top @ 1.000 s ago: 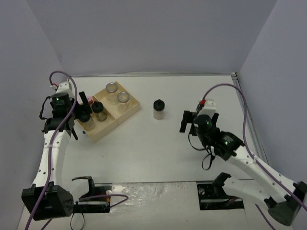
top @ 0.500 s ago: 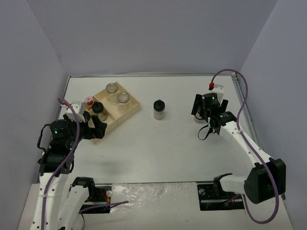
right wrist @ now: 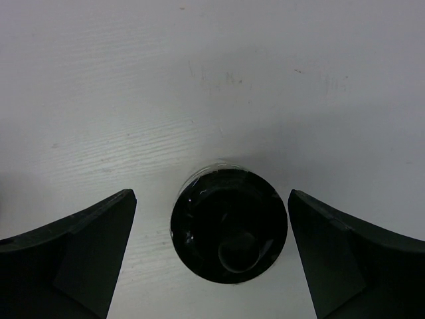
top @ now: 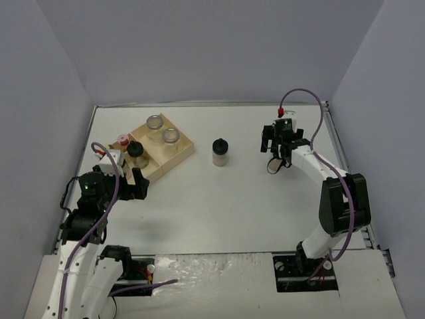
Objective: Organize the condiment bottles
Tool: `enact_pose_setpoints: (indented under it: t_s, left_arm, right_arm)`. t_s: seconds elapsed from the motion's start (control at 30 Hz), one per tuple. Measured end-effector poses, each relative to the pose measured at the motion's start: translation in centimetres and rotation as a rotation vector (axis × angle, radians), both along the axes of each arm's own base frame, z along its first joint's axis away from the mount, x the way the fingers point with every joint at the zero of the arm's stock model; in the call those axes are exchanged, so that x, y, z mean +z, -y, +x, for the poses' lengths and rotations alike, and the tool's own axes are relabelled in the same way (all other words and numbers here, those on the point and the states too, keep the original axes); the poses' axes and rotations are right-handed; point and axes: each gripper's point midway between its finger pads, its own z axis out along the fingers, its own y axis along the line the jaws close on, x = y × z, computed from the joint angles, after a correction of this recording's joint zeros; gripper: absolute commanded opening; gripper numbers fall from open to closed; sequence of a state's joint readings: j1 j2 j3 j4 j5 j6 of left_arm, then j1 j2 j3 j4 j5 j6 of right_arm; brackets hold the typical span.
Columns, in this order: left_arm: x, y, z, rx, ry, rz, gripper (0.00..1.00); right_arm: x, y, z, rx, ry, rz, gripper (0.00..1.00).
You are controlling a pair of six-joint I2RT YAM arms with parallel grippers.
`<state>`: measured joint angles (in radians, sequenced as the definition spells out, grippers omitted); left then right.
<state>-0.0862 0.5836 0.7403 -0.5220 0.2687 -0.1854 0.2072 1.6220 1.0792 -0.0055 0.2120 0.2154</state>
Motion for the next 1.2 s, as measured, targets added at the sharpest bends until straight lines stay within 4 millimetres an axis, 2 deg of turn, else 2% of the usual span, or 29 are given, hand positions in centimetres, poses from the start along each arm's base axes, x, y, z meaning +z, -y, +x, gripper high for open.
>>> enact_pose_setpoints:
  t_s: [0.07,0.13,0.23,0.27,0.33,0.4,0.47,0.6,0.7,0.83,0.97,1.03,1.1,1.13,1.2]
  left_arm:
    - [0.0,-0.2,0.0,0.009,0.003,0.007,0.97]
    - [0.0,-0.4,0.0,0.018,0.002,0.015,0.97]
    - [-0.2,-0.5,0.1,0.027,-0.006,0.022,0.97]
    - [-0.3,-0.6,0.1,0.028,-0.010,0.023,0.97]
    - [-0.5,-0.6,0.2,0.030,-0.015,0.027,0.97]
    - [-0.5,-0.6,0.2,0.031,-0.018,0.030,0.97]
    - [-0.6,-0.6,0.2,0.030,-0.020,0.031,0.97]
    - [-0.7,-0.6,0.2,0.028,-0.024,0.033,0.97]
    - [-0.8,-0.6,0.2,0.028,-0.027,0.034,0.97]
    - [-0.9,-0.5,0.2,0.024,-0.035,0.036,0.97]
    - [-1.1,-0.4,0.3,0.021,-0.044,0.037,0.97]
    - [-1.2,-0.4,0.3,0.021,-0.046,0.038,0.97]
    - [-1.2,-0.4,0.3,0.020,-0.050,0.040,0.97]
    - [-1.3,-0.4,0.3,0.020,-0.052,0.041,0.97]
    - [-1.4,-0.3,0.3,0.016,-0.058,0.042,0.97]
  right_arm:
    - [-0.5,0.1,0.1,0.007,-0.007,-0.001,0.59]
    - [-0.5,0.1,0.1,0.019,-0.004,-0.005,0.45]
    - [-0.5,-0.3,0.3,0.047,0.008,0.012,0.17]
    - [-0.4,-0.6,0.2,0.057,0.011,0.014,0.10]
    - [-0.4,-1.3,-0.3,0.082,0.016,0.014,0.01]
    - [-0.3,-2.7,-1.5,0.129,0.013,0.014,0.00]
    - [-0.2,-5.1,-2.7,0.202,0.011,0.009,0.00]
    - [0.8,-12.5,-5.3,0.412,0.032,0.039,0.00]
    - [1.5,-18.2,-8.1,0.578,0.052,0.062,0.00]
    - [1.1,-23.6,-11.8,0.751,0.039,0.069,0.00]
    - [0.2,-27.3,-13.3,0.852,0.025,0.048,0.01]
    - [-0.2,-28.6,-13.7,0.887,0.030,0.037,0.06]
    - [-0.2,-29.2,-13.8,0.899,0.037,0.038,0.16]
    - [-0.2,-29.4,-13.9,0.904,0.039,0.037,0.16]
    - [-0.2,-29.5,-14.0,0.909,0.042,0.034,0.37]
